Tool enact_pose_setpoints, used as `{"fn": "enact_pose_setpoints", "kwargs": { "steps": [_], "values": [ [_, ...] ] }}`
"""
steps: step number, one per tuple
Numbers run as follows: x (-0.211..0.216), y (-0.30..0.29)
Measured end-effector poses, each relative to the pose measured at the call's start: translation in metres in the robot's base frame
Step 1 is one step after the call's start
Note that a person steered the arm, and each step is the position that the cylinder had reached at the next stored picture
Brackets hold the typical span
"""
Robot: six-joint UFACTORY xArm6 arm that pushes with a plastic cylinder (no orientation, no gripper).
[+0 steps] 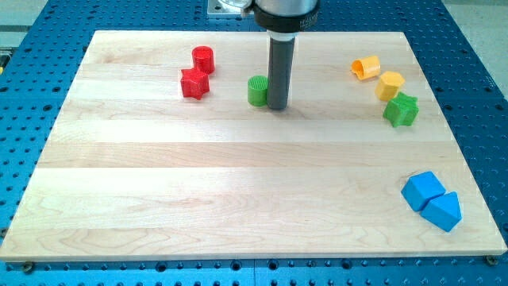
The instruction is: Move green circle below red star
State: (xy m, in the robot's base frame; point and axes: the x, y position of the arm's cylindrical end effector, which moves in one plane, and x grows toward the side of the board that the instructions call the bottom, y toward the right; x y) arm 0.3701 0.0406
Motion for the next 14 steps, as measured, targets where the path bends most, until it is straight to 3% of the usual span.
{"fn": "enact_pose_setpoints", "kwargs": {
  "steps": [2, 3, 6, 7, 8, 9, 12, 13, 14],
  "values": [
    [-0.031, 0.002],
    [-0.036, -0.03],
    [0.024, -0.119],
    [0.035, -0.105],
    [0.075, -0.147],
    [0.047, -0.259],
    [0.034, -0.163],
    [0.063, -0.163],
    [0.099, -0.077]
  ]
}}
